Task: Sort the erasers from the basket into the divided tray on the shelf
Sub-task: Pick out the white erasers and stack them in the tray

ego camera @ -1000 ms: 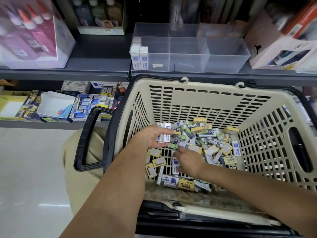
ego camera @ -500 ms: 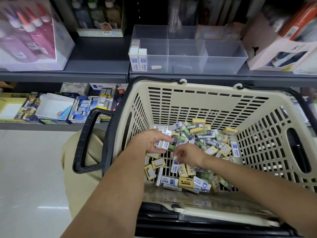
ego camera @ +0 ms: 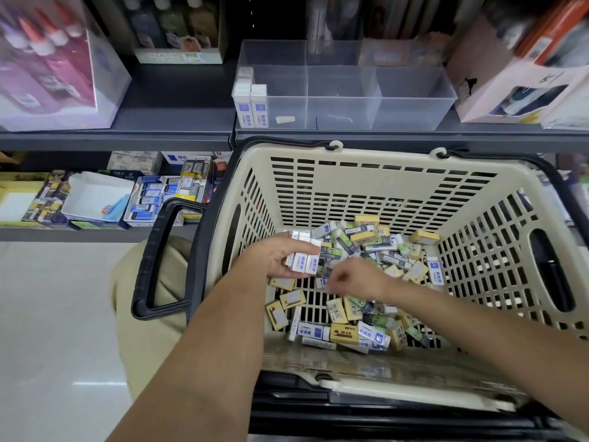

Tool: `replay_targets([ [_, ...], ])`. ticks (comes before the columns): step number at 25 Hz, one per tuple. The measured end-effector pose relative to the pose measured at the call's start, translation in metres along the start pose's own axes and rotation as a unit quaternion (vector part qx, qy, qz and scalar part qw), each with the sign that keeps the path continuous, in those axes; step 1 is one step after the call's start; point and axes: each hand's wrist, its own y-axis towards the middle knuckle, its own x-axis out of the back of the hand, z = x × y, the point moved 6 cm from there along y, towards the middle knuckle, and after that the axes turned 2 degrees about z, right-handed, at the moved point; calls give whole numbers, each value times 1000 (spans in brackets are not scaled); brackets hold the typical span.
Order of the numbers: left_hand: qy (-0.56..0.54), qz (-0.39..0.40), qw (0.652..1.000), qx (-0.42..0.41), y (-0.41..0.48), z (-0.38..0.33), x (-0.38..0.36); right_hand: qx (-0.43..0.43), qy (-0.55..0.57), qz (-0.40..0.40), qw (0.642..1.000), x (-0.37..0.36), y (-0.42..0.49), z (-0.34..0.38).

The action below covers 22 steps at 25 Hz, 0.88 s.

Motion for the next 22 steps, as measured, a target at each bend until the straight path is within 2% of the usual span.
replay_targets([
  [1, 0, -9, 1000, -4, 0, 0, 1, 19, -94, 57, 994, -21, 0, 2],
  [3, 7, -2, 1000, -5, 0, 0, -2, 27, -201, 140, 969, -57, 0, 2],
  [5, 11, 3, 1000, -6, -1, -1, -4, 17, -260, 166, 951, -75, 1, 2],
  [7, 12, 3, 1000, -16, -1, -2, -5, 15, -280, 159, 947, -74, 2, 2],
  [10, 37, 11, 999, -28, -3, -11, -10, 24, -179, 117, 976, -40, 1, 11],
  [14, 157, 27, 986, -45, -19, -55, -23, 26, -13, 41, 999, 36, -12, 22],
  [19, 171, 25, 970, -171, -59, -116, -12, 45, 192, -30, 980, 94, -34, 44],
  [22, 130, 14, 965, -230, -77, -130, 1, 55, 218, -65, 972, 116, -36, 58],
])
